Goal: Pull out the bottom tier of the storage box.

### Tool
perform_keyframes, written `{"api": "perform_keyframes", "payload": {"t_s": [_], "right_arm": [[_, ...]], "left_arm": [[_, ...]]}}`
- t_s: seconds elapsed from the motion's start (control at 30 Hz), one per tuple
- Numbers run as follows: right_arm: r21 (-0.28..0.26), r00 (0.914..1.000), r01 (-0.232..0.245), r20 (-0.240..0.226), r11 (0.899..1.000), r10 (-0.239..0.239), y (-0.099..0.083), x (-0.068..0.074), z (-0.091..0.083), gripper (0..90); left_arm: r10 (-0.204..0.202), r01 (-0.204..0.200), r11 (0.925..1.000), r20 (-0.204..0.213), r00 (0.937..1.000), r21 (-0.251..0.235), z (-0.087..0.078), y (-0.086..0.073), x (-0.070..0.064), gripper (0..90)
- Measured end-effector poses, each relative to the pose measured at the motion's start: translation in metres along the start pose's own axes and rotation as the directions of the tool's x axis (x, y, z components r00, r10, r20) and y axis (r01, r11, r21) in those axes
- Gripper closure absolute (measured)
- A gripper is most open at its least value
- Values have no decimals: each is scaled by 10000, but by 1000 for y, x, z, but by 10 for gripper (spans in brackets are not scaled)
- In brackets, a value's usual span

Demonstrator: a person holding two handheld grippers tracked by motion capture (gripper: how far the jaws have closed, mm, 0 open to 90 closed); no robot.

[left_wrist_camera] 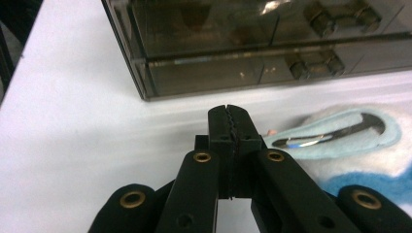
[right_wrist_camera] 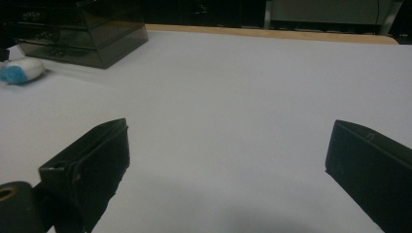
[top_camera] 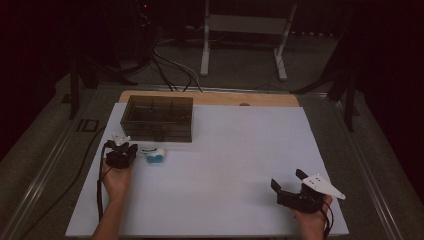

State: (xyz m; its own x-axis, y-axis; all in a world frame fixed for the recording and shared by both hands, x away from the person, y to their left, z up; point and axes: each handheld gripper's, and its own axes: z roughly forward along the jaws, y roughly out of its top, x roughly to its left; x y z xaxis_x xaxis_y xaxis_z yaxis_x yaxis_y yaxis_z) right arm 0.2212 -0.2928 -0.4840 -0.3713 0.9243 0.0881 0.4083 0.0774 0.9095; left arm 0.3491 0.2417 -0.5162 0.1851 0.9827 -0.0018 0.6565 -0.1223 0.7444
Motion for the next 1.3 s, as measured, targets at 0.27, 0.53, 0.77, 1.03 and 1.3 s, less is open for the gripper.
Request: {"api": "perform_keyframes", "payload": {"t_s": [0.27,0.53,0.77,1.03,1.3], "right_arm": [[3,10000,6,2,10000,-6,0,0,0,23],[12,10000,1,10,10000,-1,0,0,0,24],[23,10000,-16,53,10000,16,0,0,0,24],[48,9999,-73,82,10000,73,0,-1,0,25],[44,10000,-71,69,10000,71,0,0,1,25]], "left_arm": [[276,-281,9994,279,9992,178,6,-1,-10,900],[730,-749,9970,822,9939,199,9,-3,-27,900],[719,-750,9969,1177,9904,222,11,-3,-41,900],[414,-437,9990,1461,9884,122,14,-2,-53,900],[504,-543,9984,1723,9838,181,18,2,-69,900]]}}
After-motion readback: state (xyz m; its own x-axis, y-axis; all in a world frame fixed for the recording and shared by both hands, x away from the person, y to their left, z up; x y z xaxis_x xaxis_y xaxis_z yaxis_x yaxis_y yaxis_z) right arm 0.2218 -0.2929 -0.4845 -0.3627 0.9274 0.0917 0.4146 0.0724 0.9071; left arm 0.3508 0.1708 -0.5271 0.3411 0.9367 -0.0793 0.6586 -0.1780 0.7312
